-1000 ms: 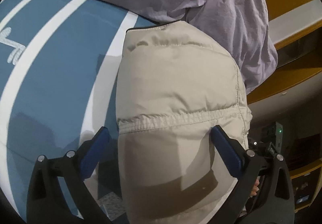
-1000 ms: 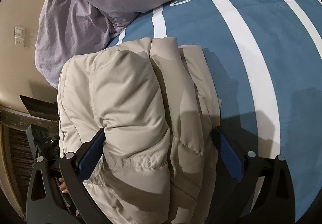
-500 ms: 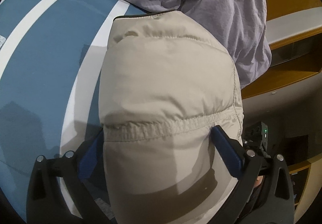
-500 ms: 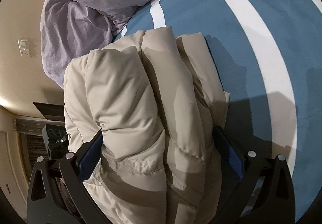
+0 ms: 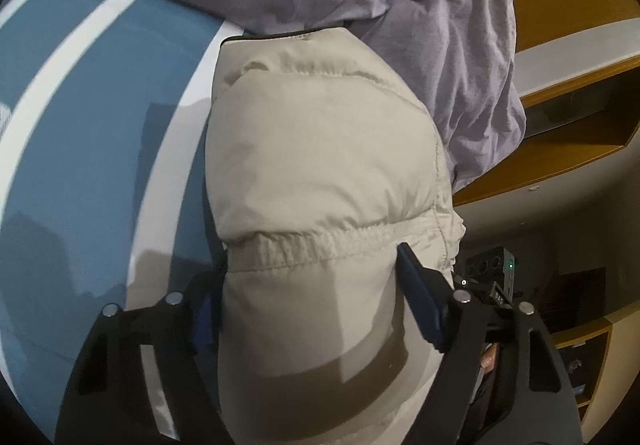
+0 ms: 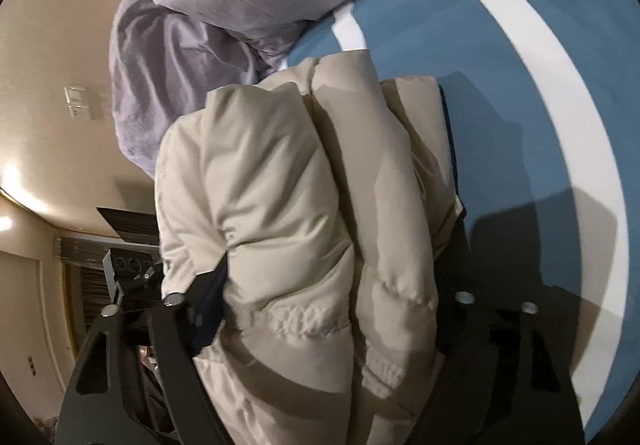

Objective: Fold large clothes

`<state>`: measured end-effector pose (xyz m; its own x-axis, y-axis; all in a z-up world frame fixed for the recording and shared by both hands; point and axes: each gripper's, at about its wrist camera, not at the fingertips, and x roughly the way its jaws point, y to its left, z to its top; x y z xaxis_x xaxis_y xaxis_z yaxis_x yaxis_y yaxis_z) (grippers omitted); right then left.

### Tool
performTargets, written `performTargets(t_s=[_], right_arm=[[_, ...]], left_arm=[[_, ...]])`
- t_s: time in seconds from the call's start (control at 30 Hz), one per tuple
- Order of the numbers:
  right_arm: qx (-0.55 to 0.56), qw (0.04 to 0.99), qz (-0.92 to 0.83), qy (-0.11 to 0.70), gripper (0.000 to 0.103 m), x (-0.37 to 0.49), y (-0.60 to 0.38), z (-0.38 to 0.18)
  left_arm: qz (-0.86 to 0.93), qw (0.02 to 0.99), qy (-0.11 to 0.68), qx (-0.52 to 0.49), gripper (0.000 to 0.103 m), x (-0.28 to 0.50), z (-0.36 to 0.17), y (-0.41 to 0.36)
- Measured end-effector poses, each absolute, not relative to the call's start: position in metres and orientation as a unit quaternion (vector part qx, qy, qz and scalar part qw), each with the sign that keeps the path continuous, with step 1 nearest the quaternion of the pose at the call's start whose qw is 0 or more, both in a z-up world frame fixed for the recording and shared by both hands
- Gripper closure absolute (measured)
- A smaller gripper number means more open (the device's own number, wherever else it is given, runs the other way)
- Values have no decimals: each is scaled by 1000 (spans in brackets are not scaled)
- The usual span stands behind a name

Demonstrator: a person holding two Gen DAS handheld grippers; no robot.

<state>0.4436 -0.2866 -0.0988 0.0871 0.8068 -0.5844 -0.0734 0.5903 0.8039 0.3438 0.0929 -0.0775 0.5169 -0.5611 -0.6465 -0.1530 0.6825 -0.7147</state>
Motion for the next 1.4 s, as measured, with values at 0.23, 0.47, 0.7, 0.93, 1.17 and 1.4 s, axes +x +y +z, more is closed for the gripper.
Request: performTargets(t_s=[0.23, 0.47, 0.7, 0.93, 1.17, 1.4], right_arm=[[320, 672, 334, 578, 35, 466, -250, -94], [315, 684, 322, 573, 36, 483, -216, -90], [278, 711, 284, 581, 21, 483, -220, -76], [223, 776, 242, 538, 18, 487, -229, -31], [102, 851, 224, 464, 22, 475, -180, 8], [-17, 895, 219, 389, 32, 453, -130, 16]], left_arm=[[-105, 804, 461, -360, 29, 371, -60, 120], [-62, 820, 453, -344, 28, 399, -56, 148], [-19, 830, 451, -327, 18, 397, -62, 149], [52, 874, 414, -250, 16, 391, -33, 142], [58, 907, 383, -167, 12, 403, -10, 106], [51, 910, 399, -104, 12, 405, -28, 75]])
